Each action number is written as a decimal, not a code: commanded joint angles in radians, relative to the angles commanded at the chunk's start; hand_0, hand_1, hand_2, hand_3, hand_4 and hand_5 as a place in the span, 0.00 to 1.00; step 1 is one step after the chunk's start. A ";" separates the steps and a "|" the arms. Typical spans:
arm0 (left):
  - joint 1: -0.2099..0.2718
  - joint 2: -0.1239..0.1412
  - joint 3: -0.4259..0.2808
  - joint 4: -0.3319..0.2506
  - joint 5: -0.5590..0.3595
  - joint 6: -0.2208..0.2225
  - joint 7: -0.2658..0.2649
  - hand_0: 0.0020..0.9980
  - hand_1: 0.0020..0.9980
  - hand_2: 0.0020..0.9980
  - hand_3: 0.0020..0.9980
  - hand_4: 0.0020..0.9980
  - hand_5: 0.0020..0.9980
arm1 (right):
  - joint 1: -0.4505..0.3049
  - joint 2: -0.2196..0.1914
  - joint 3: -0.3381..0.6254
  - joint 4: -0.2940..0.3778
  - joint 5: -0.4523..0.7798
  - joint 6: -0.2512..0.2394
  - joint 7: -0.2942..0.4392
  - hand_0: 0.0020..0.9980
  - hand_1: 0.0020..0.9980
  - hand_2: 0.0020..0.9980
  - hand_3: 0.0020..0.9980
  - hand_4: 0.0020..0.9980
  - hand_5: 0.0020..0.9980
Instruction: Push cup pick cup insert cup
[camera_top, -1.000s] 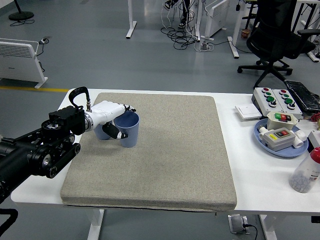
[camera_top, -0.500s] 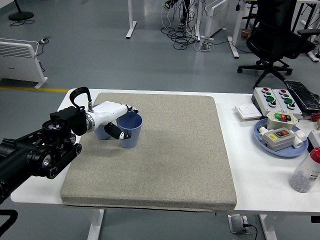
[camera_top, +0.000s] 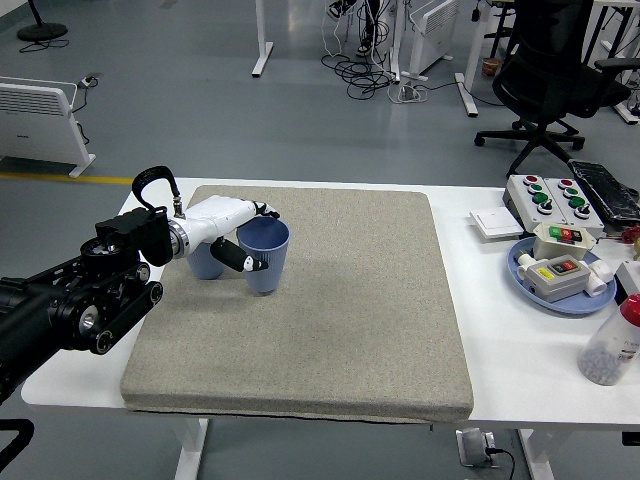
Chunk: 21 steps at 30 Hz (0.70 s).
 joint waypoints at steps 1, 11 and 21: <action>0.004 0.003 -0.017 -0.018 0.005 -0.008 0.006 0.56 0.61 0.63 0.85 0.75 0.22 | -0.001 0.000 0.000 0.000 0.001 0.000 0.000 0.73 0.67 0.71 0.60 0.17 0.39; 0.018 0.045 -0.186 -0.152 0.059 -0.087 0.063 0.56 0.62 0.63 0.86 0.74 0.21 | -0.010 0.002 -0.004 0.000 0.011 -0.001 0.001 0.73 0.67 0.71 0.60 0.17 0.39; 0.014 0.105 -0.345 -0.189 0.097 -0.136 0.096 0.56 0.62 0.63 0.86 0.73 0.22 | -0.018 0.002 -0.005 0.000 0.013 -0.001 0.000 0.73 0.67 0.71 0.60 0.17 0.39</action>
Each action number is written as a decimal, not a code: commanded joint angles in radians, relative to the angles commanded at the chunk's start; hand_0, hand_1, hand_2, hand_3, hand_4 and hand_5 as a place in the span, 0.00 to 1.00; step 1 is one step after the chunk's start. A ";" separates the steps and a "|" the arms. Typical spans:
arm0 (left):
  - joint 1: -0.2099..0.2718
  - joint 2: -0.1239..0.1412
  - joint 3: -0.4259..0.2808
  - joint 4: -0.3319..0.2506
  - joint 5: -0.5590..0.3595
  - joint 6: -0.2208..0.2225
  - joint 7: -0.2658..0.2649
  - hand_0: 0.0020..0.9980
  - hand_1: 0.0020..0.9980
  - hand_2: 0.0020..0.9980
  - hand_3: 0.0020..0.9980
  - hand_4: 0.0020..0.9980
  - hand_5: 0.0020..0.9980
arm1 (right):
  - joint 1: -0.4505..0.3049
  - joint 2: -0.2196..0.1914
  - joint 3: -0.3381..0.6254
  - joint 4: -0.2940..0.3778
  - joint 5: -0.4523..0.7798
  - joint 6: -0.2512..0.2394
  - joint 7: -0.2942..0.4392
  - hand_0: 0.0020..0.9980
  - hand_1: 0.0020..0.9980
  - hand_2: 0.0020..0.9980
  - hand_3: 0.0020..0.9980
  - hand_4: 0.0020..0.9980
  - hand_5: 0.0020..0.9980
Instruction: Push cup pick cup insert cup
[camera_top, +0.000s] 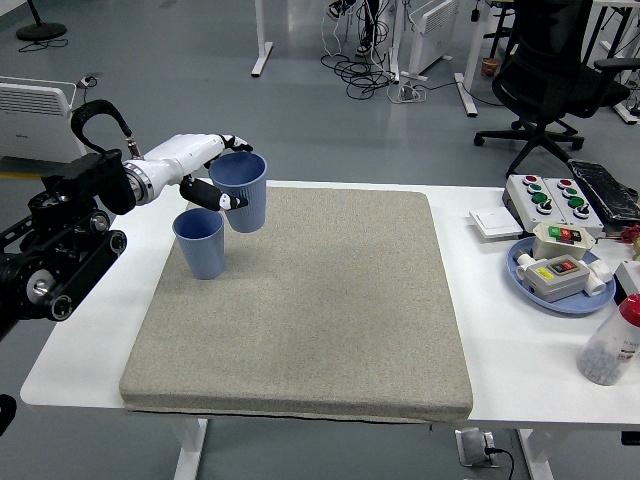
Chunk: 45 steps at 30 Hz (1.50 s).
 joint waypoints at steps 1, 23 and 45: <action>-0.001 0.009 -0.016 0.000 -0.001 -0.005 0.002 0.56 0.62 0.63 0.86 0.73 0.22 | -0.002 0.000 0.000 0.000 0.000 0.000 0.000 0.73 0.67 0.71 0.60 0.17 0.39; 0.035 0.062 -0.060 0.011 -0.010 -0.041 0.015 0.55 0.62 0.62 0.87 0.72 0.23 | -0.002 0.002 -0.003 0.000 0.009 -0.001 0.000 0.73 0.67 0.71 0.60 0.17 0.39; 0.045 0.046 -0.035 0.084 -0.018 0.016 -0.013 0.56 0.65 0.67 0.89 0.72 0.23 | 0.005 0.002 -0.004 -0.001 0.010 -0.001 0.002 0.73 0.67 0.71 0.60 0.17 0.39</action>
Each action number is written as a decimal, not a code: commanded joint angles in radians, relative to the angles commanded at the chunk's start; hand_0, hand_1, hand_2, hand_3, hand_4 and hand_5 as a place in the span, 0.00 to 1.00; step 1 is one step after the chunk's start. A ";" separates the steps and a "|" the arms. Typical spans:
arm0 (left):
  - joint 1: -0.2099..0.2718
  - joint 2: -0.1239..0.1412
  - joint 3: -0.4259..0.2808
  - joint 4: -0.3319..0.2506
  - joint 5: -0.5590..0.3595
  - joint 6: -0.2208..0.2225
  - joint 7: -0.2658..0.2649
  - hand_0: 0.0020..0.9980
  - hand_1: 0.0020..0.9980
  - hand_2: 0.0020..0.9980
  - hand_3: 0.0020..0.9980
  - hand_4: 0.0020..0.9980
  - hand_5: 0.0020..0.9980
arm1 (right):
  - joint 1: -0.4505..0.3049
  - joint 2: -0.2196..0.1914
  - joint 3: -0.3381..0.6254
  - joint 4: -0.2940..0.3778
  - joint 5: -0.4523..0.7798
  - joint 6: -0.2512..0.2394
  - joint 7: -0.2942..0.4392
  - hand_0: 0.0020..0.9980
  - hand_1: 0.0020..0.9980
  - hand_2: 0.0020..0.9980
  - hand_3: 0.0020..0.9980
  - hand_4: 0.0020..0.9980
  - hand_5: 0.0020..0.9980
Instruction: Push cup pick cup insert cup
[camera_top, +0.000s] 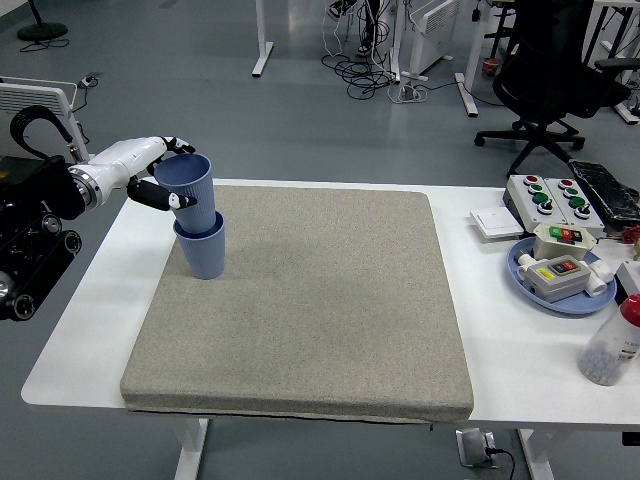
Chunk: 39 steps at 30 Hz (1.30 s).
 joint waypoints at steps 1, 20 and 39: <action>0.000 -0.002 0.007 0.003 -0.002 0.003 -0.001 0.56 0.65 0.67 0.89 0.72 0.23 | 0.000 0.000 0.000 0.000 -0.001 0.000 0.000 0.73 0.67 0.71 0.60 0.17 0.39; 0.001 -0.022 0.052 0.067 -0.007 0.053 -0.014 0.77 0.89 0.98 1.00 0.97 0.62 | 0.005 -0.002 -0.001 0.000 -0.002 0.001 0.000 0.73 0.67 0.71 0.60 0.17 0.39; 0.095 -0.025 -0.023 -0.014 -0.323 0.301 0.024 0.75 0.84 0.89 0.93 0.75 0.70 | 0.004 -0.002 -0.009 0.000 0.009 -0.001 0.005 0.73 0.67 0.71 0.60 0.17 0.39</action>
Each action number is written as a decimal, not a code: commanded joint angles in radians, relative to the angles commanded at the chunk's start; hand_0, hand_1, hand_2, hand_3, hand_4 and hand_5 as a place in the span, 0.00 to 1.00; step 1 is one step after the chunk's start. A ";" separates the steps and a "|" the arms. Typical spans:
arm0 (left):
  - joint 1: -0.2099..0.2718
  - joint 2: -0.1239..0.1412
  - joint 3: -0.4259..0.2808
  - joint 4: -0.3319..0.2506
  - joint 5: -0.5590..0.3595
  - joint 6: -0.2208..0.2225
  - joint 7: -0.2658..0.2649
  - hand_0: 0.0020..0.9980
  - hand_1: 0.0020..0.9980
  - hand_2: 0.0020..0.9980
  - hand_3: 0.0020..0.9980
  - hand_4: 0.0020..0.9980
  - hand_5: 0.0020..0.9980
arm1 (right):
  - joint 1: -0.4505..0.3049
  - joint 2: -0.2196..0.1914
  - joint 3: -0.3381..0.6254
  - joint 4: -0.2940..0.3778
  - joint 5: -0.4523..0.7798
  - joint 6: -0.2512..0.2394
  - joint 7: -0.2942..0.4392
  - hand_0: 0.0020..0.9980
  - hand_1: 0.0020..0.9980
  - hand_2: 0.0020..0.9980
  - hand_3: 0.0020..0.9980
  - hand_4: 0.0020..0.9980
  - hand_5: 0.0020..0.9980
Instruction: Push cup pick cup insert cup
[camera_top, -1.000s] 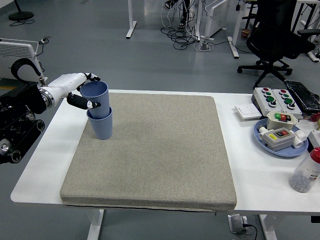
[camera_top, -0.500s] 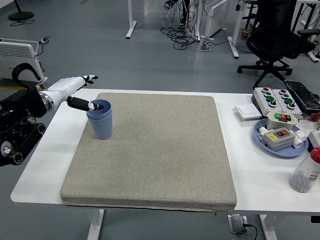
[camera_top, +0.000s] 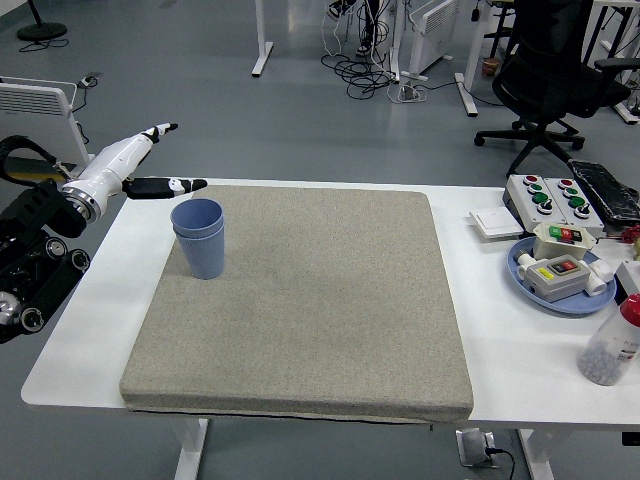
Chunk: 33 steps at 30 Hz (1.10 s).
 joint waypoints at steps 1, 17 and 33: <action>0.021 -0.002 -0.021 -0.023 -0.046 0.019 0.010 0.75 0.84 0.89 0.93 0.75 0.70 | 0.000 0.000 -0.001 0.000 0.001 0.000 0.001 0.73 0.67 0.71 0.60 0.17 0.39; 0.403 -0.066 -0.332 -0.435 -0.707 0.022 0.112 0.63 0.73 0.72 0.69 0.64 1.00 | -0.002 0.000 -0.005 -0.001 0.005 -0.008 0.006 0.73 0.67 0.71 0.60 0.17 0.39; 0.742 -0.216 -0.454 -0.615 -1.000 -0.030 0.037 0.70 0.76 0.76 0.73 0.64 1.00 | -0.002 -0.002 -0.015 -0.002 0.014 -0.012 0.011 0.73 0.67 0.71 0.60 0.17 0.39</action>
